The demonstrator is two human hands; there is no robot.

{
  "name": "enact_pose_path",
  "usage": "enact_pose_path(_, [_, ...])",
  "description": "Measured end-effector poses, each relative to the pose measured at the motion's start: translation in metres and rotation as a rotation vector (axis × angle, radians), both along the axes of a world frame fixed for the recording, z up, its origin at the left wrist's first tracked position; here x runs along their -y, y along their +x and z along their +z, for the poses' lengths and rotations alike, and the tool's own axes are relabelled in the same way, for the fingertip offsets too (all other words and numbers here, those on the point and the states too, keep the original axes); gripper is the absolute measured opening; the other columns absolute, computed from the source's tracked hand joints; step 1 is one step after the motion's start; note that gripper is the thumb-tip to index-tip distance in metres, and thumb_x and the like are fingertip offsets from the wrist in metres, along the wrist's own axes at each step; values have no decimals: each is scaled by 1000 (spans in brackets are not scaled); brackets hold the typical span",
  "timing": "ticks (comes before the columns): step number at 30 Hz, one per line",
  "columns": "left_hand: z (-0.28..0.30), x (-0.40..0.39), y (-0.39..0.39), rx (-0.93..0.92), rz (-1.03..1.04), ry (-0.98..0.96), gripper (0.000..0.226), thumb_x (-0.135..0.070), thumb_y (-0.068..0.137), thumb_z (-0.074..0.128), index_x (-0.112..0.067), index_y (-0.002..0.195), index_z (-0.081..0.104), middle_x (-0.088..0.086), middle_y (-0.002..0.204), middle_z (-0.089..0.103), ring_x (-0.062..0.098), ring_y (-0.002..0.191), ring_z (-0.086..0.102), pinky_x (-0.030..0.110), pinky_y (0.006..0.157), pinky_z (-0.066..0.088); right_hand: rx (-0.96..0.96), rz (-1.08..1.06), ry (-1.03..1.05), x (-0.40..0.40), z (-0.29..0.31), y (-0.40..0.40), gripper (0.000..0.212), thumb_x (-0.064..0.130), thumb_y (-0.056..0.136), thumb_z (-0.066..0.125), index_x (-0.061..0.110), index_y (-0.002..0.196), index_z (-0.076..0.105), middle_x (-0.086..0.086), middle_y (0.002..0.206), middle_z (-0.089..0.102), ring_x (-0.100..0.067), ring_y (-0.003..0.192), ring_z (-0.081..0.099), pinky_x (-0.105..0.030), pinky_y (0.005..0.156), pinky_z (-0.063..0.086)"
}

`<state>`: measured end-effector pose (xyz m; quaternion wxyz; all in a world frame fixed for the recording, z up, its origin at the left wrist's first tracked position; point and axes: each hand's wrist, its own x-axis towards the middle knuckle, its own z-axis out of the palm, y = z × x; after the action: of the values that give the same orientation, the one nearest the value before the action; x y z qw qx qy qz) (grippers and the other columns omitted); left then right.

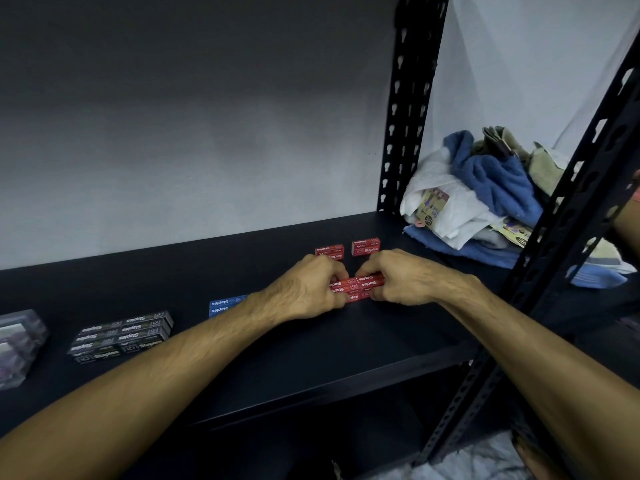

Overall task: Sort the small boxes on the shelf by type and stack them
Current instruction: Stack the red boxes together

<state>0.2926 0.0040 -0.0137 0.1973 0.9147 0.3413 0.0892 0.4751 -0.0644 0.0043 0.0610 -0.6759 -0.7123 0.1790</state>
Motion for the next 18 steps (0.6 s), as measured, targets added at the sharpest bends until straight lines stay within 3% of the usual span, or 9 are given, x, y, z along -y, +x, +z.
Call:
enact_pose_path(4, [2,-1,-1,-24,-16,28,44,-42,82,74,-22,120,66,-5,104,70,10,92,67,29,84,56,2,-2,-2,-1,-1,0,31,24,85,70,32,115,67,5,102,65,-9,78,63,-25,65,50])
enact_pose_path(8, [12,-6,-7,12,26,54,63,-58,79,71,-21,129,62,-6,107,66,6,87,61,19,75,47,10,-34,11,0,6,7,51,34,81,74,28,129,60,9,120,60,-8,100,59,-29,89,50])
enact_pose_path(11, [19,-17,-11,125,91,38,45,-59,83,66,-25,112,70,-10,96,68,1,81,60,17,67,44,-54,-72,45,-1,15,13,49,34,85,70,26,132,59,11,120,59,-6,106,58,-28,95,48])
enact_pose_path(14, [22,-30,-10,234,154,28,28,-46,90,64,-22,101,74,-10,92,70,3,86,63,22,74,50,-95,-111,173,-8,19,16,32,25,93,62,25,124,64,13,109,58,-8,104,61,-27,90,50])
enact_pose_path(18, [18,-46,-2,243,187,2,23,-30,93,66,-16,110,71,-7,95,66,8,90,62,16,74,43,-86,-156,327,-26,15,14,33,13,99,51,16,131,60,-1,132,55,-16,118,56,-20,89,40])
